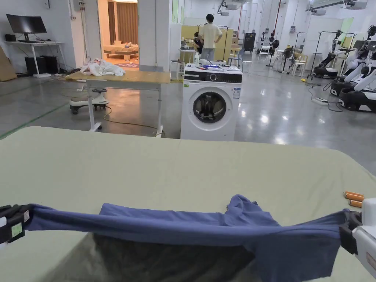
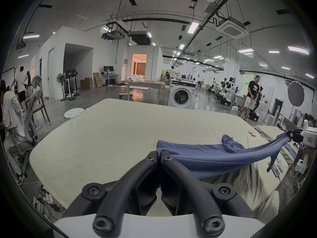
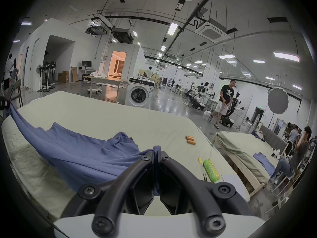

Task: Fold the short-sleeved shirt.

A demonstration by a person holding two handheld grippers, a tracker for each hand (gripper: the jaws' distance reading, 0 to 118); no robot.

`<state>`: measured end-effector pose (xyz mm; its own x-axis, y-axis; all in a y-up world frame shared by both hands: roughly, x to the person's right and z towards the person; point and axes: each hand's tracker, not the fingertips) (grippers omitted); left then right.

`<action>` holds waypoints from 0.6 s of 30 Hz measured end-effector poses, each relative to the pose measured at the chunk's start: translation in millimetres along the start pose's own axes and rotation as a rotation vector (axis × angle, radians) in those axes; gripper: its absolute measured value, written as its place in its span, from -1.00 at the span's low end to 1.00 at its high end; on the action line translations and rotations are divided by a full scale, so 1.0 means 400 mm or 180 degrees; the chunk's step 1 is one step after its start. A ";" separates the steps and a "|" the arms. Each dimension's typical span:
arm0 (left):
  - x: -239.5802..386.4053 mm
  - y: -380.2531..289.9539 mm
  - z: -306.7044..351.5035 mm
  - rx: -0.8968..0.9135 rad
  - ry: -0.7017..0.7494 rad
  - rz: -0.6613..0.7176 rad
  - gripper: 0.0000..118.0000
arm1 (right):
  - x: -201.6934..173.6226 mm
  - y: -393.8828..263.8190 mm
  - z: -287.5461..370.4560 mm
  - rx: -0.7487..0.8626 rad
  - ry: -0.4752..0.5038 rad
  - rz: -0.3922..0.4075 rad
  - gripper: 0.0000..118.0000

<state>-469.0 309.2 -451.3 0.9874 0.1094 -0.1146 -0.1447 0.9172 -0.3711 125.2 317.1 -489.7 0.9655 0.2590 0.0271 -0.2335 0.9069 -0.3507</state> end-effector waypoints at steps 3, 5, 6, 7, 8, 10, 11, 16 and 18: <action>0.004 -0.039 0.022 -0.0105 0.0006 -0.0055 -1.00 | 0.002 -0.048 0.030 -0.0129 0.0018 -0.0044 -0.97; 0.017 -0.072 0.029 -0.0245 0.0023 -0.0068 -1.00 | -0.007 -0.087 0.039 -0.0257 0.0027 -0.0019 -0.97; 0.019 -0.088 0.025 -0.0296 0.0041 -0.0092 -1.00 | -0.013 -0.104 0.039 -0.0315 0.0031 -0.0005 -0.97; 0.019 -0.108 0.017 -0.0385 0.0062 -0.0124 -1.00 | -0.016 -0.129 0.036 -0.0392 0.0050 0.0004 -0.97; 0.022 -0.127 0.010 -0.0473 0.0083 -0.0121 -1.00 | -0.020 -0.147 0.033 -0.0449 0.0065 -0.0013 -0.97; 0.023 -0.166 -0.019 -0.0689 0.0089 -0.0168 -1.00 | -0.034 -0.191 0.016 -0.0633 0.0121 0.0016 -0.97; 0.022 -0.184 -0.036 -0.0803 0.0094 -0.0170 -1.00 | -0.037 -0.212 0.002 -0.0727 0.0135 0.0004 -0.97; 0.046 -0.263 -0.122 -0.1173 0.0094 -0.0192 -1.00 | -0.063 -0.299 -0.071 -0.1071 0.0204 -0.0025 -0.96; 0.050 -0.286 -0.152 -0.1243 0.0126 -0.0170 -1.00 | -0.073 -0.328 -0.097 -0.1119 0.0231 -0.0051 -0.96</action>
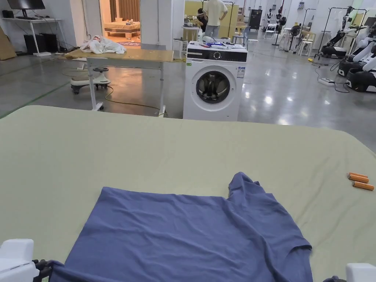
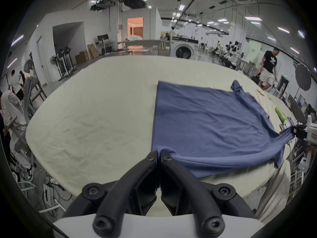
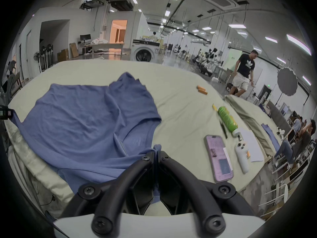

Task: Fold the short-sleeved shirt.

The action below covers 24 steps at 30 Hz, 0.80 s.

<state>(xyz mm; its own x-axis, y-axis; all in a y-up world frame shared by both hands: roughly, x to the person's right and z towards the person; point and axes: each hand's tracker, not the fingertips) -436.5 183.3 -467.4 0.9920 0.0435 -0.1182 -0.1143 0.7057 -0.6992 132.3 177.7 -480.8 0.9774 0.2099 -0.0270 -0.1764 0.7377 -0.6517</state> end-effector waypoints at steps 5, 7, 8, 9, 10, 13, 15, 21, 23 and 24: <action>0.020 -0.022 -0.067 -0.0188 0.0056 -0.0013 -1.00 | 0.002 -0.042 -0.074 -0.0160 0.0024 -0.0153 -0.96; 0.028 -0.032 -0.081 -0.0198 0.0061 0.0013 -1.00 | -0.001 -0.052 -0.092 -0.0174 0.0029 -0.0207 -0.95; 0.031 -0.032 -0.089 -0.0220 0.0073 0.0016 -1.00 | -0.004 -0.052 -0.097 -0.0188 0.0027 -0.0217 -0.91; 0.035 -0.032 -0.093 -0.0223 0.0087 0.0021 -0.92 | -0.003 -0.053 -0.100 -0.0192 0.0023 -0.0227 -0.80; 0.040 -0.033 -0.092 -0.0185 0.0101 0.0040 -0.71 | -0.005 -0.049 -0.099 -0.0160 0.0003 -0.0246 -0.47; 0.058 -0.014 -0.075 0.0046 0.0006 0.0089 -0.03 | -0.011 -0.020 -0.082 0.0036 -0.0071 -0.0295 0.33; 0.078 0.006 -0.061 0.0229 -0.0075 0.0060 -0.02 | -0.015 0.009 -0.067 0.0307 -0.0056 -0.0400 0.41; 0.163 0.080 -0.021 0.0885 -0.0195 -0.0088 -0.02 | -0.081 0.104 -0.036 0.1026 -0.0051 -0.0420 0.41; 0.192 0.101 -0.016 0.1134 -0.0194 -0.0137 -0.05 | -0.115 0.132 -0.023 0.1274 0.0017 -0.0463 0.41; 0.206 0.107 -0.009 0.1237 -0.0156 -0.0161 -0.08 | -0.129 0.143 -0.018 0.1364 0.0038 -0.0463 0.40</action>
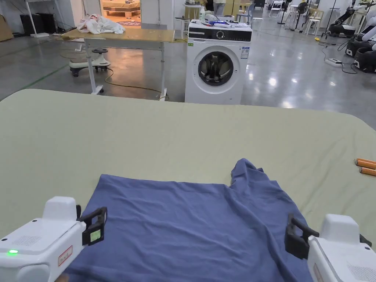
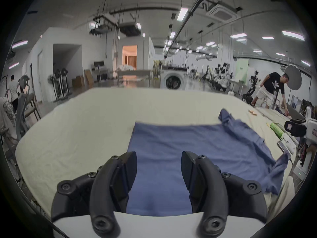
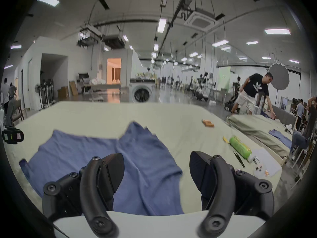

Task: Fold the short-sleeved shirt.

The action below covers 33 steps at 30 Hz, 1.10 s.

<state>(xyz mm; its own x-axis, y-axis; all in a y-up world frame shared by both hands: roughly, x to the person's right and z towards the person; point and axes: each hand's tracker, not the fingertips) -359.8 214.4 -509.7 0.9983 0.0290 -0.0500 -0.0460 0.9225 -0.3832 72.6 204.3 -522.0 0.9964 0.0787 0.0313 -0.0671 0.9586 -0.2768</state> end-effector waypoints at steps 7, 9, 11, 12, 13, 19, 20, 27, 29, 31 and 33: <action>0.060 0.027 0.000 0.0610 0.0248 -0.0242 -0.90 | -0.128 0.055 0.005 0.0620 0.0152 0.0045 -0.86; 0.068 0.031 0.005 0.0698 0.0365 -0.0264 -1.00 | -0.150 0.064 0.001 0.0640 0.0183 0.0073 -0.97; 0.061 0.026 -0.006 0.0682 0.0365 -0.0279 -1.00 | -0.168 0.067 -0.007 0.0656 0.0203 0.0093 -0.99; 0.057 0.028 -0.009 0.0660 0.0373 -0.0285 -1.00 | -0.173 0.067 -0.011 0.0649 0.0213 0.0103 -1.00; 0.048 0.029 -0.017 0.0603 0.0361 -0.0280 -1.00 | -0.177 0.069 -0.018 0.0610 0.0235 0.0119 -1.00; -0.063 0.034 -0.142 0.0172 0.0363 -0.0146 -1.00 | -0.177 0.058 -0.071 0.0413 0.0288 0.0088 -1.00; -0.092 0.041 -0.176 0.0056 0.0316 -0.0078 -1.00 | -0.177 0.056 -0.083 0.0385 0.0284 0.0104 -1.00; -0.210 0.115 -0.442 -0.0739 0.0077 0.0225 -1.00 | -0.171 0.028 -0.151 0.0130 0.0285 0.0148 -1.00; -0.238 0.133 -0.523 -0.0976 0.0003 0.0332 -1.00 | -0.168 0.015 -0.169 0.0047 0.0281 0.0166 -1.00; -0.223 0.156 -0.567 -0.1138 -0.0039 0.0346 -1.00 | -0.161 0.000 -0.186 -0.0032 0.0264 0.0167 -1.00; -0.229 0.164 -0.633 -0.1334 -0.0088 0.0360 -0.98 | -0.154 -0.015 -0.200 -0.0104 0.0238 0.0183 -1.00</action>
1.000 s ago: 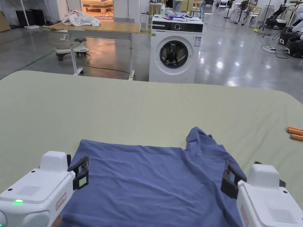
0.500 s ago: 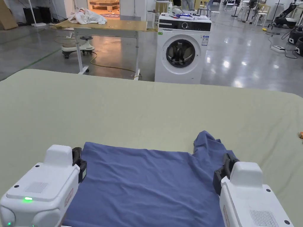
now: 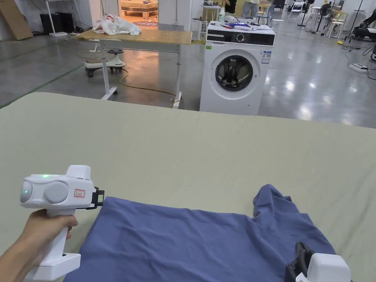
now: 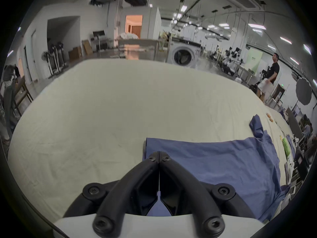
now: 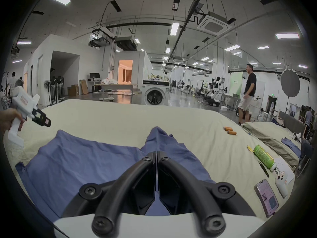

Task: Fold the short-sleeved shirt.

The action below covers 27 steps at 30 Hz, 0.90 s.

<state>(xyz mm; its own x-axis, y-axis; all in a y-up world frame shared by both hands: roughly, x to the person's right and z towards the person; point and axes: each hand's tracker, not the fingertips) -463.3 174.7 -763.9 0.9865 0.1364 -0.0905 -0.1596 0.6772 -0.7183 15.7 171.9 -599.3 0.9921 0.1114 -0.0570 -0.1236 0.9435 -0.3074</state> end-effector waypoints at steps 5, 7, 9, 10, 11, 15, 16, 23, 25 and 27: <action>0.030 0.045 -0.078 -0.0271 0.0008 -0.0027 -0.07 | 0.031 -0.035 -0.028 -0.0171 -0.0090 0.0012 -1.00; 0.044 0.048 -0.110 -0.0389 0.0019 -0.0031 0.01 | 0.045 -0.045 -0.035 -0.0228 -0.0128 0.0013 -1.00; 0.050 0.046 -0.140 -0.0513 0.0098 -0.0106 0.01 | 0.056 -0.054 -0.037 -0.0275 -0.0165 -0.0002 -1.00; 0.053 0.043 -0.156 -0.0590 0.0183 -0.0180 -0.01 | 0.062 -0.058 -0.039 -0.0298 -0.0179 -0.0008 -1.00; 0.065 0.036 -0.171 -0.0635 0.0287 -0.0245 -0.04 | 0.069 -0.060 -0.041 -0.0326 -0.0200 -0.0007 -1.00; 0.093 0.025 -0.174 -0.0601 0.0368 -0.0442 -0.34 | 0.087 -0.065 -0.043 -0.0371 -0.0233 -0.0024 -1.00; 0.111 0.022 -0.170 -0.0559 0.0382 -0.0504 -0.70 | 0.090 -0.064 -0.044 -0.0383 -0.0238 -0.0029 -1.00; 0.122 -0.005 -0.152 -0.0426 0.0259 -0.0679 -1.00 | 0.172 -0.019 -0.119 -0.0534 -0.0259 -0.0171 -0.99; 0.110 -0.005 -0.128 -0.0323 0.0213 -0.0558 -1.00 | 0.217 0.013 -0.175 -0.0653 -0.0203 -0.0203 -0.98; 0.107 -0.008 -0.097 -0.0223 0.0201 -0.0545 -1.00 | 0.255 0.044 -0.244 -0.0764 -0.0187 -0.0178 -0.86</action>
<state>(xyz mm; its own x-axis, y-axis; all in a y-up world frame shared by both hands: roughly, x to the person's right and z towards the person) -419.3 150.4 -792.2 0.9997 -0.0236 -0.0046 0.0115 0.6344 -0.7729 112.8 169.5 -703.3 0.9961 0.0856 0.0196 -0.0626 0.8484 -0.5256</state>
